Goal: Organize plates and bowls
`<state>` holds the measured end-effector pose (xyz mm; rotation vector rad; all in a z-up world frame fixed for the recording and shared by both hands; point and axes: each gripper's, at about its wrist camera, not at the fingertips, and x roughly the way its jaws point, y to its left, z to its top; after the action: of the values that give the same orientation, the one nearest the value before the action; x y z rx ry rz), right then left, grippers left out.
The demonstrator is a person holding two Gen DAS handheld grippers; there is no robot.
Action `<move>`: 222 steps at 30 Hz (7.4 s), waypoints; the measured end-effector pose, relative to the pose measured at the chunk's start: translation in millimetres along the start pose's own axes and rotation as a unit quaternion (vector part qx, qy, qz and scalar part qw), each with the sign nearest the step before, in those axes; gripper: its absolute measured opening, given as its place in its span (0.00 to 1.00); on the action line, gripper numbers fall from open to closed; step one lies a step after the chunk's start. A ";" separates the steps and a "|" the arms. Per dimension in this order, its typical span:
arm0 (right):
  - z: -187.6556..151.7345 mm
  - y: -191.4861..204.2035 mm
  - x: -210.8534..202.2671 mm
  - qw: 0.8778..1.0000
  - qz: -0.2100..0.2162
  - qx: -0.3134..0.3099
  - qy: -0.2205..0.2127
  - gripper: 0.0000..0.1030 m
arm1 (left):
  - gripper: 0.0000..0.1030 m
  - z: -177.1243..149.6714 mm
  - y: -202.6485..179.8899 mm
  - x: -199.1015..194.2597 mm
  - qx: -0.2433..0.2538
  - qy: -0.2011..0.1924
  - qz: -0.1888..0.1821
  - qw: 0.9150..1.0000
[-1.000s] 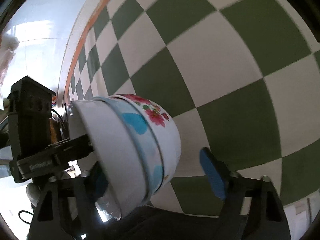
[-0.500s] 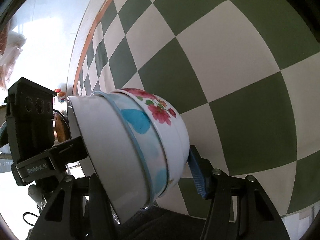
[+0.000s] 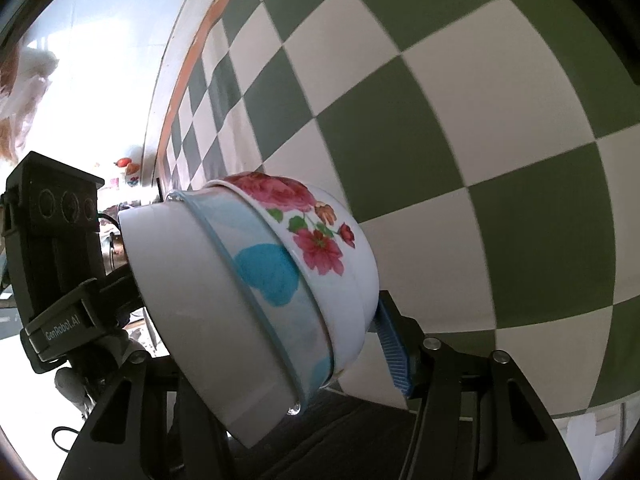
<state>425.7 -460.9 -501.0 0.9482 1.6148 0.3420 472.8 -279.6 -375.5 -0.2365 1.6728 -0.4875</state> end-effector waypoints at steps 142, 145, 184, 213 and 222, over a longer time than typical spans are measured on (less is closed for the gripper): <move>-512.1 295.5 -120.6 0.845 -0.237 -0.302 -0.372 0.98 | 1.00 -466.9 34.4 -322.3 0.011 -0.407 0.236 0.882; -538.2 296.3 -125.5 0.842 -0.246 -0.297 -0.378 0.98 | 1.00 -481.7 33.7 -324.3 0.015 -0.401 0.237 0.884; -622.5 307.0 -126.2 0.832 -0.284 -0.287 -0.380 0.98 | 0.99 -542.2 38.3 -336.7 0.015 -0.402 0.233 0.886; -624.2 298.4 -126.5 0.834 -0.282 -0.276 -0.386 0.98 | 1.00 -542.2 33.0 -336.6 0.018 -0.403 0.233 0.885; -625.2 298.6 -126.6 0.834 -0.281 -0.276 -0.386 0.98 | 0.99 -541.2 31.5 -336.7 0.016 -0.403 0.230 0.886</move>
<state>-33.5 -197.9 -36.2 0.0835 0.8798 -0.0157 2.4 -11.0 -38.1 0.0018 0.8505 -0.0264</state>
